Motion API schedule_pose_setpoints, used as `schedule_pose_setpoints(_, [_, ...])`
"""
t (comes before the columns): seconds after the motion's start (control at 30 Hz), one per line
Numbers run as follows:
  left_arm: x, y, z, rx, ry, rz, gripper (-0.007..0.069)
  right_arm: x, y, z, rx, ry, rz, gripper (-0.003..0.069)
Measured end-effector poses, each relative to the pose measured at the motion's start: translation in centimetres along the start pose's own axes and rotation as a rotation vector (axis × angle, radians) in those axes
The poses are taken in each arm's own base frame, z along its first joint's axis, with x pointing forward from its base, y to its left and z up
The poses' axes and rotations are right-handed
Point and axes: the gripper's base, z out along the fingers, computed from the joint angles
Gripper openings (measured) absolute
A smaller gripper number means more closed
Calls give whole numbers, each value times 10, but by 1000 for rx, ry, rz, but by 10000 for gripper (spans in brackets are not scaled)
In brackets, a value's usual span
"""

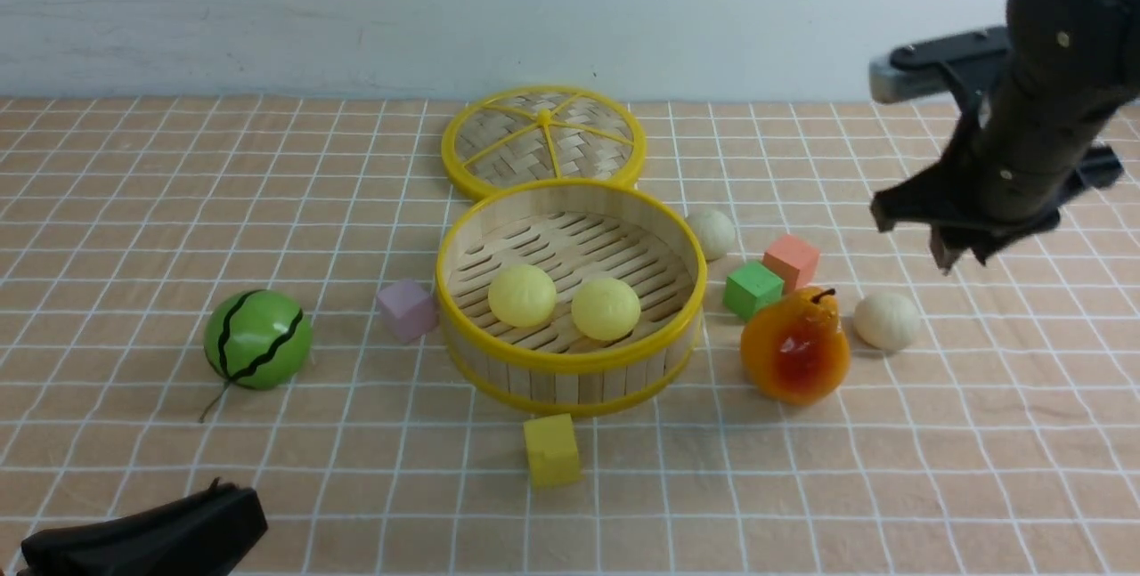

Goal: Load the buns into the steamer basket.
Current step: Use the right arm to grab a steamed stuffed bun, then use the right arm to put the steamed stuffed bun into the steamer

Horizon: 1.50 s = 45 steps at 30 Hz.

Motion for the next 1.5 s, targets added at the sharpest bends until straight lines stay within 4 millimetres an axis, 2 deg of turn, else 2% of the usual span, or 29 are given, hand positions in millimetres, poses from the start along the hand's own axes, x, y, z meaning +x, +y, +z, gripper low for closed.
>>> schedule_pose_setpoints(0.07, [0,0,0,0,0,0,79,0,-9,22,-52,15,66,211])
schedule_pose_setpoints(0.1, [0,0,0,0,0,0,80,0,-11,23,-55,15,70,211])
schedule_pose_setpoints(0.13, [0,0,0,0,0,0,82,-2,-13,36,-94,12,98,222])
schedule_pose_setpoints(0.23, [0,0,0,0,0,0,85,-4,-11,51,-140,3,109,256])
schedule_pose_setpoints(0.37, [0,0,0,0,0,0,90,-9,-9,66,-157,-40,94,288])
schedule_pose_setpoints(0.77, [0,0,0,0,0,0,100,-10,-8,98,-131,-57,76,293])
schedule_pose_setpoints(0.9, [0,0,0,0,0,0,104,-10,-8,101,-131,-61,74,251])
schedule_pose_setpoints(1.07, [0,0,0,0,0,0,110,-10,-8,101,-130,-64,53,111])
schedule_pose_setpoints(1.1, [0,0,0,0,0,0,110,-11,-8,99,-130,-67,37,48])
schedule_pose_setpoints(1.23, [0,0,0,0,0,0,113,-14,-9,81,-137,-96,29,5])
schedule_pose_setpoints(1.3, [0,0,0,0,0,0,114,-17,-9,62,-157,-139,45,5])
schedule_pose_setpoints(1.37, [0,0,0,0,0,0,118,-21,-5,33,-200,-207,53,5])
schedule_pose_setpoints(1.43, [0,0,0,0,0,0,120,-24,5,11,-248,-257,34,5])
schedule_pose_setpoints(1.5, [0,0,0,0,0,0,120,-28,25,-11,-326,-312,-13,8])
